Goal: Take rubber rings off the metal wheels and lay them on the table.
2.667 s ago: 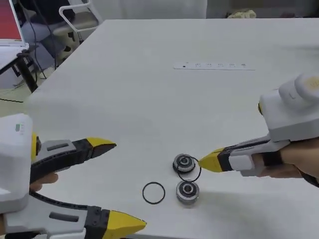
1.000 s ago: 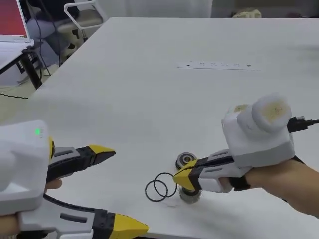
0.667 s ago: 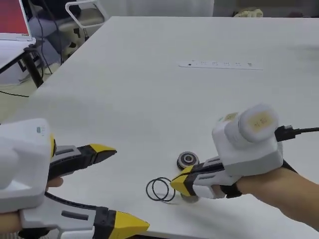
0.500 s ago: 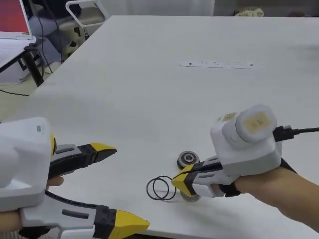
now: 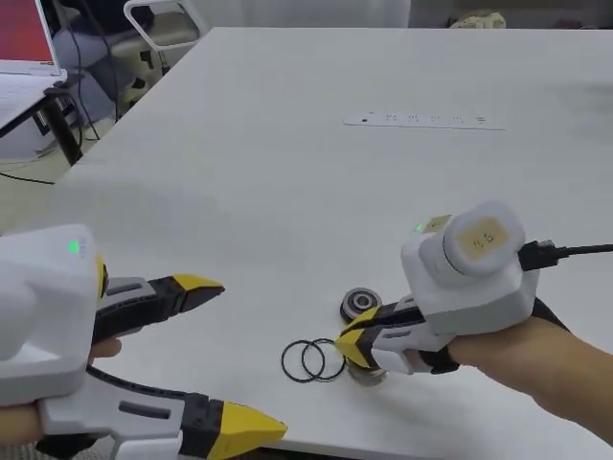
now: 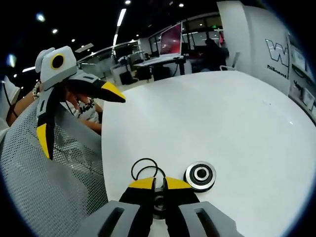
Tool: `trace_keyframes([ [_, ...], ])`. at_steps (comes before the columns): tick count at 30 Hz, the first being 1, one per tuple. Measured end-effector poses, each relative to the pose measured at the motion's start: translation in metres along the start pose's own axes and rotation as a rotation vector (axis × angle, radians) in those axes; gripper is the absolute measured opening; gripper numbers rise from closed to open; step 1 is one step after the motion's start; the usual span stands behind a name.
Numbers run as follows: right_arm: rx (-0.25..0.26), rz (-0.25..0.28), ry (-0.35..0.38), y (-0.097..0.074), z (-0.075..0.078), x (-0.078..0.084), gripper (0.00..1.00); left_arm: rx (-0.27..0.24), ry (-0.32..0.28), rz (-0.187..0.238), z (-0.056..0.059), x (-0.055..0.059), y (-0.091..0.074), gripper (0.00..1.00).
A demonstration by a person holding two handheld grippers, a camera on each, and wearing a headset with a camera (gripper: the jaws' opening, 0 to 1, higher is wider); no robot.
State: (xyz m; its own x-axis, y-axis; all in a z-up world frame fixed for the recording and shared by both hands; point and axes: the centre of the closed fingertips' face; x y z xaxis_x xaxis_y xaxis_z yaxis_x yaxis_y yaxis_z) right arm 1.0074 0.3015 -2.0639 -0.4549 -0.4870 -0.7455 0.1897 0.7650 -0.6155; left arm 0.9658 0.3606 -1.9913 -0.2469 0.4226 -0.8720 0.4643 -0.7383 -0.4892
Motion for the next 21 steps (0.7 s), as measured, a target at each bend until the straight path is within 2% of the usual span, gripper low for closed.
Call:
trace_keyframes([
  [12,0.025,0.053,0.026,-0.012,0.01,-0.012,0.03,0.0,-0.002,-0.003,0.0,0.001,0.0,0.83],
  [21,0.058,0.125,0.054,-0.028,0.024,-0.026,0.05,0.0,0.001,-0.005,-0.001,0.001,0.0,0.83],
])
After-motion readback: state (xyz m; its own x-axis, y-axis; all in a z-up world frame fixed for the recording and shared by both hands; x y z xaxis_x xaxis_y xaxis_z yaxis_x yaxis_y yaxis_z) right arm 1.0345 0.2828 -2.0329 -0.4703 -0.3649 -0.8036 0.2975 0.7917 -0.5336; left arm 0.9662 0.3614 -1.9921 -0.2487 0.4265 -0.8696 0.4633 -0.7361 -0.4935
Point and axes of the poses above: the centre of the closed fingertips' face, and the gripper's own axes: y roughly forward along the fingers, z roughly to its right, x roughly out of its underside, and after that the axes turned 9 degrees about -x, right-handed
